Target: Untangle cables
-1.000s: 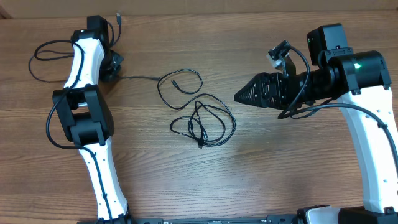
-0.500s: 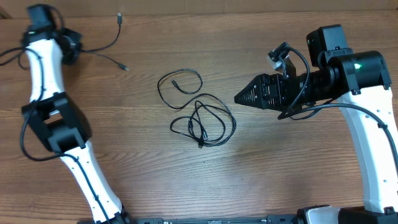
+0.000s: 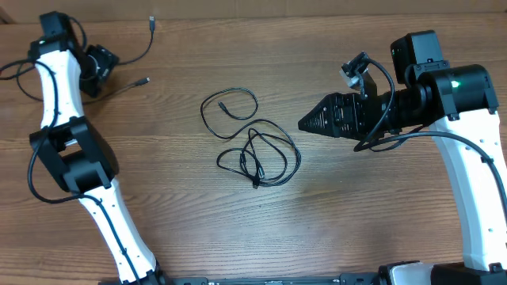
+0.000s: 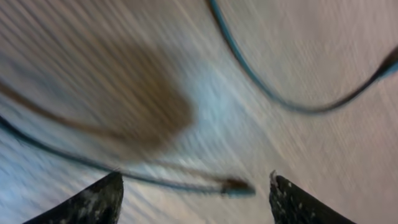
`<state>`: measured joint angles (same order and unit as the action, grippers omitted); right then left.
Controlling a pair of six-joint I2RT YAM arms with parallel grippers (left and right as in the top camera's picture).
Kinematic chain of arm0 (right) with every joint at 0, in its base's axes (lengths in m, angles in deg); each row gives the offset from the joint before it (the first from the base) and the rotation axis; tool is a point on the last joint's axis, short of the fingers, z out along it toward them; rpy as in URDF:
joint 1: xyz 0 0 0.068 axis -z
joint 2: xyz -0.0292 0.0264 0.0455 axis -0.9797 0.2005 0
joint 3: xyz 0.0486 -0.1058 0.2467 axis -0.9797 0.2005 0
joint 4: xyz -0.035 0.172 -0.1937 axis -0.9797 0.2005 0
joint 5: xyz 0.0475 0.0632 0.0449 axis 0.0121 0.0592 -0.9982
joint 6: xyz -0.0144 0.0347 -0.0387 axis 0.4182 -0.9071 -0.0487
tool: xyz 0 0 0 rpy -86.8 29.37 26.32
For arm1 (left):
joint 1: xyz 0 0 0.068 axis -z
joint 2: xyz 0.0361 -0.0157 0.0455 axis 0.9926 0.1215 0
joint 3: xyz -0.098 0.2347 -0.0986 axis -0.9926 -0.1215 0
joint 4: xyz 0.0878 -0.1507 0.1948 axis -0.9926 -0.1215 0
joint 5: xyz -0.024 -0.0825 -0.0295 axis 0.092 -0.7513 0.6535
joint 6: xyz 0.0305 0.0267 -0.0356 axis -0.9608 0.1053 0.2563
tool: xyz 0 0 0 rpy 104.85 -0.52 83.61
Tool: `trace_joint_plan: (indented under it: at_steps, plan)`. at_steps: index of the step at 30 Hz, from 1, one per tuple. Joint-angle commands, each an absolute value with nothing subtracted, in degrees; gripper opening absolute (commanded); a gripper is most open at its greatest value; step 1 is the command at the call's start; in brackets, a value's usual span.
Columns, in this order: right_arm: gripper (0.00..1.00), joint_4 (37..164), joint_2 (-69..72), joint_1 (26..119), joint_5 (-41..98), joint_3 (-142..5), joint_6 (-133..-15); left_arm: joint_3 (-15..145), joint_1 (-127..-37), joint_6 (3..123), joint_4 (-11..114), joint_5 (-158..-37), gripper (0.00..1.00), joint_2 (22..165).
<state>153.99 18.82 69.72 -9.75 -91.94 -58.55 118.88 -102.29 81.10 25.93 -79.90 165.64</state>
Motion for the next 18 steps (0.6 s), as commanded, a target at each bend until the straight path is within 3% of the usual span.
trace_joint_plan:
  at_steps: [1, 4, 9, 15, 17, 18]
  plan:
    - [1.00, 153.8, 18.5, 69.8, -9.6, -92.3, -58.0, 118.5, -99.2, 79.3, 23.2, -75.9, 0.72, 165.8]
    - [1.00, 153.9, 18.5, 69.8, -9.6, -92.3, -58.0, 118.5, -97.8, 78.9, 22.0, -70.5, 0.61, 165.8]
    - [1.00, 154.1, 18.5, 69.8, -9.6, -92.3, -58.0, 121.8, -97.6, 74.8, 18.4, -58.5, 0.61, 164.7]
    - [1.00, 154.1, 18.5, 69.8, -9.6, -92.3, -58.0, 125.7, -102.5, 79.5, 14.2, -65.3, 0.73, 164.3]
    - [1.00, 154.1, 18.5, 69.8, -9.6, -92.3, -58.0, 124.9, -104.6, 79.5, 13.9, -68.0, 0.70, 164.3]
    - [1.00, 154.1, 18.5, 69.8, -9.6, -92.3, -58.0, 124.3, -105.4, 79.5, 13.8, -69.1, 0.61, 164.3]
